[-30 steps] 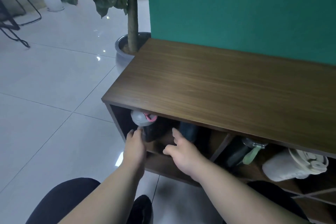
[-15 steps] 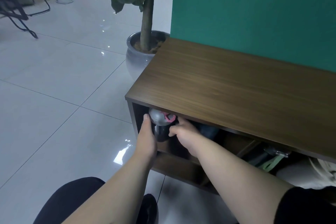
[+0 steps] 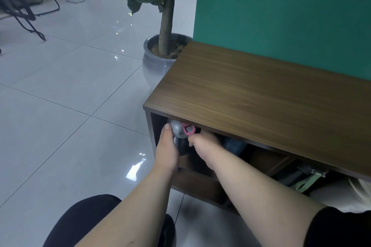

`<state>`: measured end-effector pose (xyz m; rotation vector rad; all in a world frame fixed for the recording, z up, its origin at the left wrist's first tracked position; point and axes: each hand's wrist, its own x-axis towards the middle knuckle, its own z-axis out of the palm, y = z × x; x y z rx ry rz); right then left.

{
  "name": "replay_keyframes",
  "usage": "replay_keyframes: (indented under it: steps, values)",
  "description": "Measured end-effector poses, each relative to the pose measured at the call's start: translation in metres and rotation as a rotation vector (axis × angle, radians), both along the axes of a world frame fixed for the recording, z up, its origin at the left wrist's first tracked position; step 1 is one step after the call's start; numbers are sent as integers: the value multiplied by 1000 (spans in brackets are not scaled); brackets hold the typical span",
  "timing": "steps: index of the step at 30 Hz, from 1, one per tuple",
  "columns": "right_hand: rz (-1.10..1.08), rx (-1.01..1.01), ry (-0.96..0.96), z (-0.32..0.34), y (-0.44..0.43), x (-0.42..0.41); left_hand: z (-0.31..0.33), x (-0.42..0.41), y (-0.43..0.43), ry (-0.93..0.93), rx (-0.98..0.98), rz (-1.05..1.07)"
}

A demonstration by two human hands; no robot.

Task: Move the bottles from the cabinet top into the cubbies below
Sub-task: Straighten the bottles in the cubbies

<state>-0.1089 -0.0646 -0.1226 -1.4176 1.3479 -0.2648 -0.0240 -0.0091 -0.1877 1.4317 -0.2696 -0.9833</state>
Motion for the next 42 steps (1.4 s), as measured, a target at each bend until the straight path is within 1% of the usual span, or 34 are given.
replay_keyframes:
  steps: [3, 7, 13, 15, 20, 23, 26, 31, 33, 37, 39, 42]
  values:
    - [46, -8, -83, -8, 3, 0, 3, 1, 0, 6, 13, 17]
    - [-10, -12, -253, -32, 16, 0, 5, 4, -1, 15, 41, 37]
    - [-16, 45, -332, -39, 34, 0, 15, 4, -3, 56, 40, 33]
    - [-8, 52, -305, -39, 37, 1, 13, 6, -4, 72, 22, 50]
    - [-9, 52, -249, -35, 44, 3, 21, 5, -4, 128, 46, 61]
    - [-32, 35, -191, -31, 39, 3, 11, 8, -3, 80, 70, 79]
    - [-42, 5, -141, -27, 31, 6, 6, 9, -2, 117, 74, 76]
    - [9, -15, -144, -31, 25, 9, 5, 10, -5, 144, 98, 70]
    - [16, -8, -153, -32, 25, 7, -4, 13, -8, 140, 146, 63]
    - [0, -2, -163, -35, 23, 8, -36, 19, -20, 81, 189, 54]
    - [-3, -1, -179, -35, 22, 9, -39, 21, -23, 33, 195, 41]
    - [4, -11, -192, -34, 23, 8, -29, 22, -21, 27, 187, 44]
